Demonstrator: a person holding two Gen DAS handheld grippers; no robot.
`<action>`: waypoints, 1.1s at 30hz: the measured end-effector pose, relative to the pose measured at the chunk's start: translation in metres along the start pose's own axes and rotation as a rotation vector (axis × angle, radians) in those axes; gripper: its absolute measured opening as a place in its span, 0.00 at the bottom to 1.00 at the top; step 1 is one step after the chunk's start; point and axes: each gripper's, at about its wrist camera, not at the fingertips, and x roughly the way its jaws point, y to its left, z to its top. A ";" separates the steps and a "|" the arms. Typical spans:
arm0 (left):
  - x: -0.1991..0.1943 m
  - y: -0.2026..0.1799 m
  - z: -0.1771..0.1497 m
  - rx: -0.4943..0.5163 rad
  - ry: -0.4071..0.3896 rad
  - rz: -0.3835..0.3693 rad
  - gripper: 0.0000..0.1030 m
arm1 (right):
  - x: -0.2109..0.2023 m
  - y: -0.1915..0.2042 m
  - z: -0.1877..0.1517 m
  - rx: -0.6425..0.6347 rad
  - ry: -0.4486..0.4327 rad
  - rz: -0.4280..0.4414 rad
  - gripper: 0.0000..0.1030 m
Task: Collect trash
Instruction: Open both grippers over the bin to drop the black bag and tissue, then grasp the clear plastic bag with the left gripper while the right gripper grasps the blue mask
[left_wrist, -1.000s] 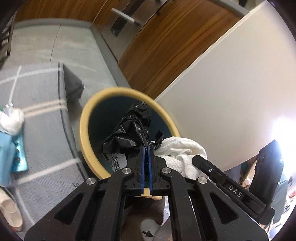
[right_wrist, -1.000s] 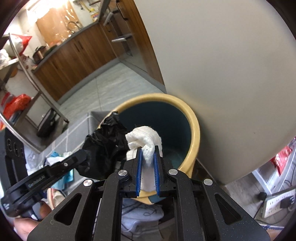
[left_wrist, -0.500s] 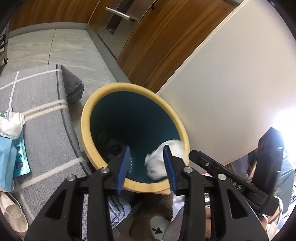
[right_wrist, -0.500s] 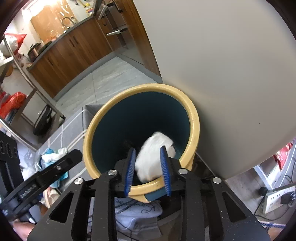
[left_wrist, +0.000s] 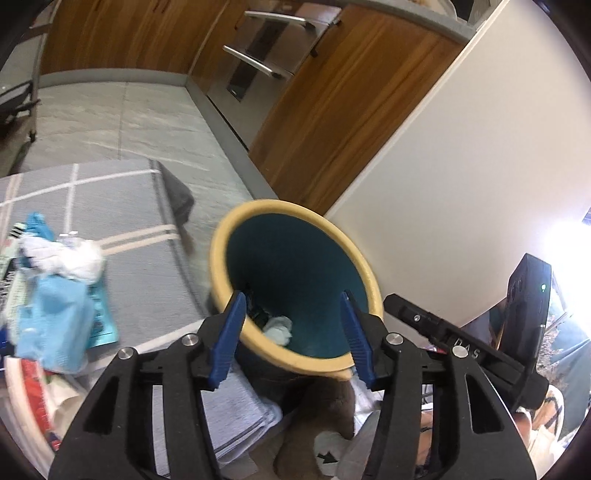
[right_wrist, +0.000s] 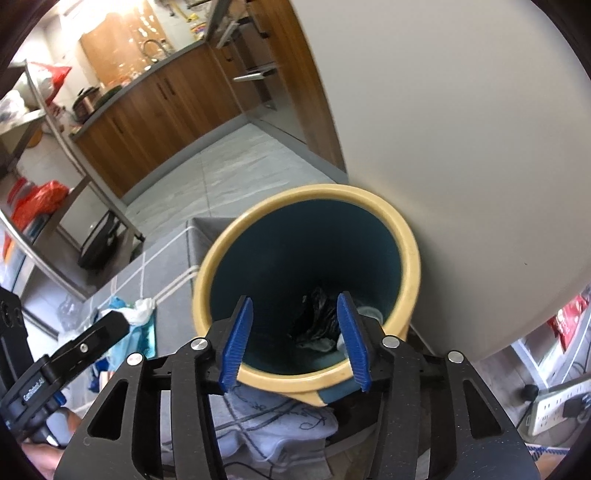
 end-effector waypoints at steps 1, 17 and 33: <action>-0.004 0.002 -0.001 0.003 -0.007 0.017 0.54 | 0.000 0.004 0.000 -0.010 -0.002 0.002 0.51; -0.111 0.068 -0.028 0.003 -0.150 0.262 0.68 | -0.004 0.054 -0.016 -0.155 0.013 0.055 0.55; -0.183 0.166 -0.048 -0.130 -0.190 0.462 0.69 | 0.006 0.119 -0.051 -0.311 0.092 0.145 0.55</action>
